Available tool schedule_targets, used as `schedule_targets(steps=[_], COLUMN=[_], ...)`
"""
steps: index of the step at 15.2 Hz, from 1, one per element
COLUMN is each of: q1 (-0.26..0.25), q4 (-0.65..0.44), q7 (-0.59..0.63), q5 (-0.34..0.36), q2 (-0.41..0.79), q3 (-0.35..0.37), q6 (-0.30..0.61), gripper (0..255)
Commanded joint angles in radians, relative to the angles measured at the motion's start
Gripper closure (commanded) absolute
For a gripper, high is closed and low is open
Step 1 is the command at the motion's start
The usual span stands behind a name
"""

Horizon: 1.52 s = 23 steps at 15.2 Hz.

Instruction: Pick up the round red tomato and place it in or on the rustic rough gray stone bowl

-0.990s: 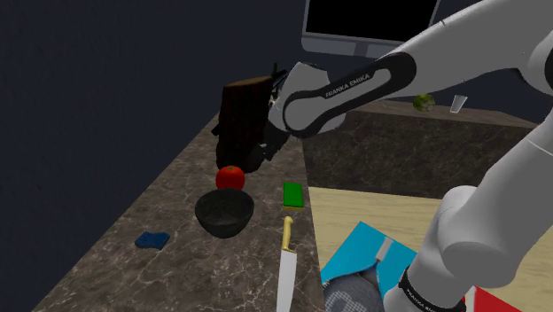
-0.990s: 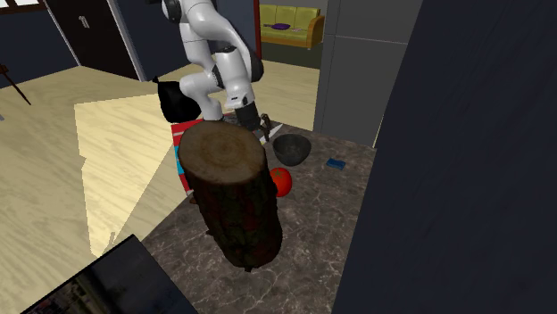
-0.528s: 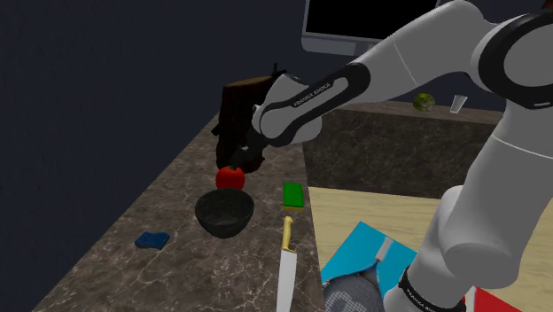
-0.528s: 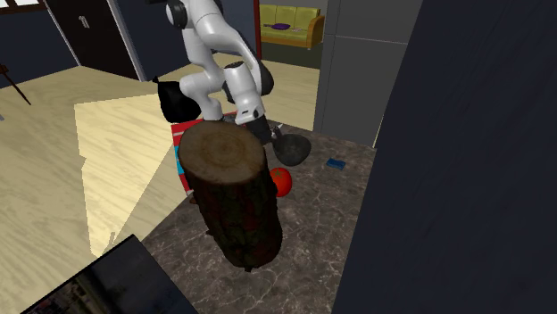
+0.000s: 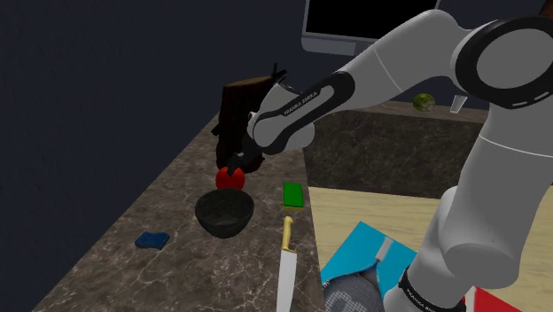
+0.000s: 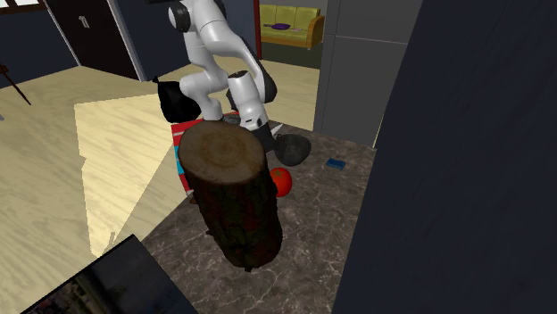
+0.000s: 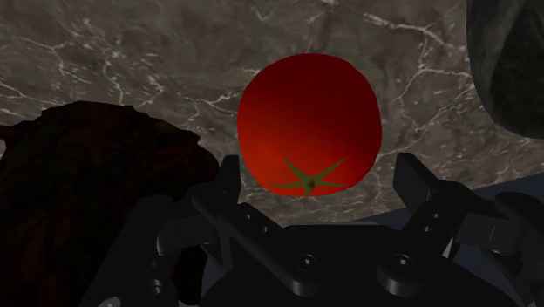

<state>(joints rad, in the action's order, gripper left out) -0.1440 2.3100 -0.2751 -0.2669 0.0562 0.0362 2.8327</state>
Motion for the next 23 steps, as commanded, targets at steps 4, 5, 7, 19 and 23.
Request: schedule_targets(steps=[4,5,7,19,23], q1=[0.000,0.000,0.000,0.000,0.002], q4=[-0.001,-0.001,-0.001,-0.017,-0.037], q7=[0.000,0.000,0.000,0.026,0.047], q5=[0.000,0.000,0.000,0.027,0.049], q2=[0.001,0.001,0.001,-0.035,-0.067], q3=[0.000,0.000,0.000,-0.005,-0.007], q6=[0.001,0.001,0.001,-0.051,-0.103], gripper=[0,0,255,255,255])
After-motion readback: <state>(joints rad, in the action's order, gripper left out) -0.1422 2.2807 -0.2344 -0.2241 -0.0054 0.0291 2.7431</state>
